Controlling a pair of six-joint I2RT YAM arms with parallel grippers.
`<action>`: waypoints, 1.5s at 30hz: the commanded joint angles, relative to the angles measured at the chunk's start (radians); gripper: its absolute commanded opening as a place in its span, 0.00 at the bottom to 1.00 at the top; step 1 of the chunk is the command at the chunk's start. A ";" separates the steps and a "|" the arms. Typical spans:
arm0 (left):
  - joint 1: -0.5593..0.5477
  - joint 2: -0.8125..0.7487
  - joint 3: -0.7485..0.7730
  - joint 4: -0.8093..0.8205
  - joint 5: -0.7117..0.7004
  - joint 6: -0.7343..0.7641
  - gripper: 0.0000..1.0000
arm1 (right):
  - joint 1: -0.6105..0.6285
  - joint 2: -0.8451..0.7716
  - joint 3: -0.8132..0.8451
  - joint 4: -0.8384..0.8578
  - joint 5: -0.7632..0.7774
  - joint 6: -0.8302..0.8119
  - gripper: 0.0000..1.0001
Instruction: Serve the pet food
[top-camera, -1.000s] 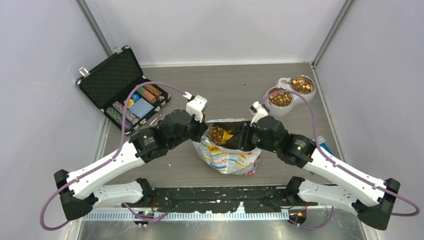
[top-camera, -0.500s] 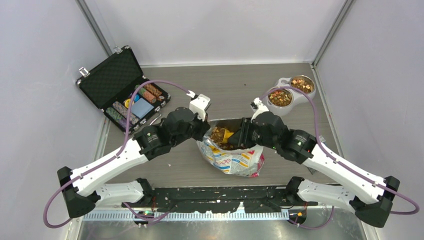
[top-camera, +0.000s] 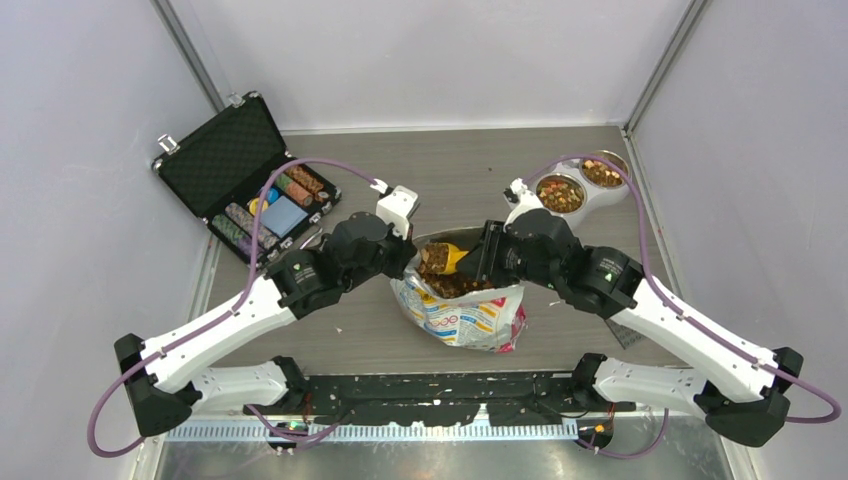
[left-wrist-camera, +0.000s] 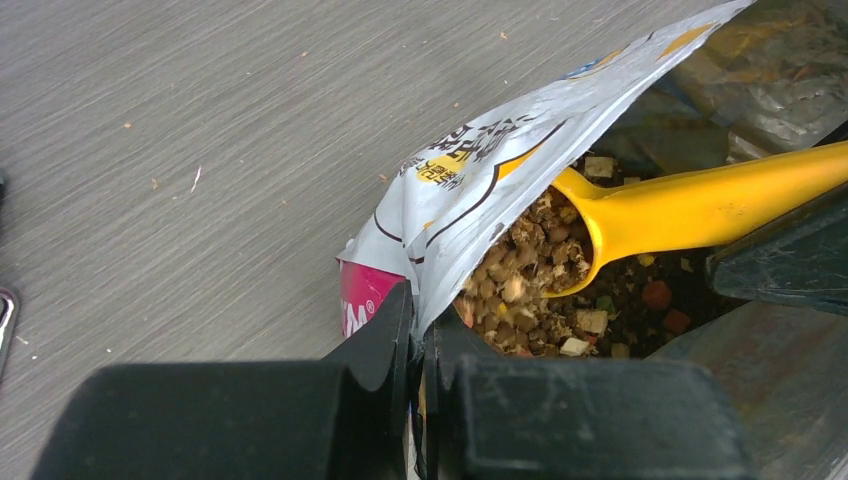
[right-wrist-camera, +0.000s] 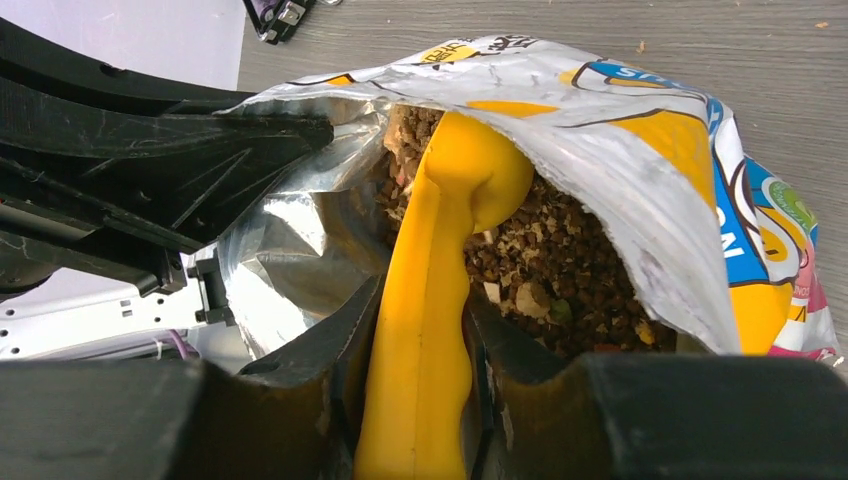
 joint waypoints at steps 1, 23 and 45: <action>0.003 -0.033 0.053 0.083 -0.001 0.016 0.00 | 0.007 -0.056 0.044 0.166 0.029 0.021 0.05; 0.003 -0.036 0.059 0.060 -0.044 0.014 0.00 | -0.121 -0.340 -0.164 0.119 -0.039 0.083 0.05; 0.003 -0.032 0.047 0.058 -0.064 0.013 0.00 | -0.213 -0.252 -0.039 -0.001 -0.188 -0.012 0.05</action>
